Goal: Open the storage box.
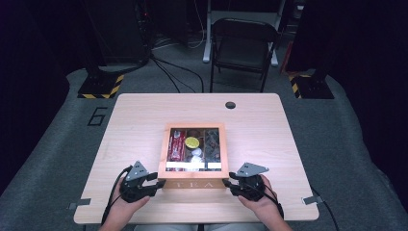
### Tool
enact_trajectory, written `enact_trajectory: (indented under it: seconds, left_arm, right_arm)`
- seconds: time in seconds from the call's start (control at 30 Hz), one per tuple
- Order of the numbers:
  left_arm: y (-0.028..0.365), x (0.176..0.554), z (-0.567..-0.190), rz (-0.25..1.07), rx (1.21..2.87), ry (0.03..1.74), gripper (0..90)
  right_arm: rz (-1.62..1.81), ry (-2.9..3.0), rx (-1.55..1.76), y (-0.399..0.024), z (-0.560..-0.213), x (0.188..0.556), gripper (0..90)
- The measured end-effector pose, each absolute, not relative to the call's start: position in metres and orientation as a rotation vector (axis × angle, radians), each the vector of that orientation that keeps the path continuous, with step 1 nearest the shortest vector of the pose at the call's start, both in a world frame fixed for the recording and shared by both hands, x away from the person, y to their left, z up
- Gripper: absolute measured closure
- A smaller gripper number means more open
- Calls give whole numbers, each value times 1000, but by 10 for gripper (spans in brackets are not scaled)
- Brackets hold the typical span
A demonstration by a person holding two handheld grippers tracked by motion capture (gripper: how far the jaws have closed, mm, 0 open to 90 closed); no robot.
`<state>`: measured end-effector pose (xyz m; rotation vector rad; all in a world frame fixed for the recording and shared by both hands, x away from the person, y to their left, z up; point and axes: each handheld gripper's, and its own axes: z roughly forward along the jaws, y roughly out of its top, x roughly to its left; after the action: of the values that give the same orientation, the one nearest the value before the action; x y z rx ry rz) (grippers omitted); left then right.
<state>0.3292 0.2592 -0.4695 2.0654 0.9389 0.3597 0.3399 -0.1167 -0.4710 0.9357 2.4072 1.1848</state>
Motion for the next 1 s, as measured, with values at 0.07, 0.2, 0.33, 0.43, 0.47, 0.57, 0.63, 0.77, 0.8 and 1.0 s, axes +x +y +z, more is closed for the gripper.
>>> enact_trajectory:
  seconds: [0.07,0.2,0.33,0.43,0.47,0.57,0.63,0.77,0.8,1.0]
  left_arm:
    - [260,329,-469,359,2065,935,560]
    - [260,329,-467,370,2058,928,557]
    - [256,328,-466,410,2054,928,556]
    - [256,328,-464,405,2036,930,555]
    - [256,328,-464,414,2030,929,553]
    - [255,328,-461,420,2015,931,541]
    - [255,328,-460,441,2007,925,527]
    - [254,329,-455,448,1989,933,511]
    - [254,329,-454,451,1979,938,509]
    - [252,330,-445,474,1995,947,480]
  right_arm:
    - [1190,2401,935,-116,-471,340,615]
    - [1204,2391,941,-117,-469,340,615]
    - [1217,2378,941,-117,-467,339,614]
    - [1235,2369,944,-117,-465,340,612]
    - [1239,2365,947,-117,-465,340,612]
    - [1264,2351,957,-118,-462,340,608]
    - [1272,2345,958,-118,-460,341,607]
    - [1306,2337,1001,-118,-457,341,600]
    - [1309,2332,999,-118,-455,342,599]
    - [1290,2331,989,-117,-446,343,586]
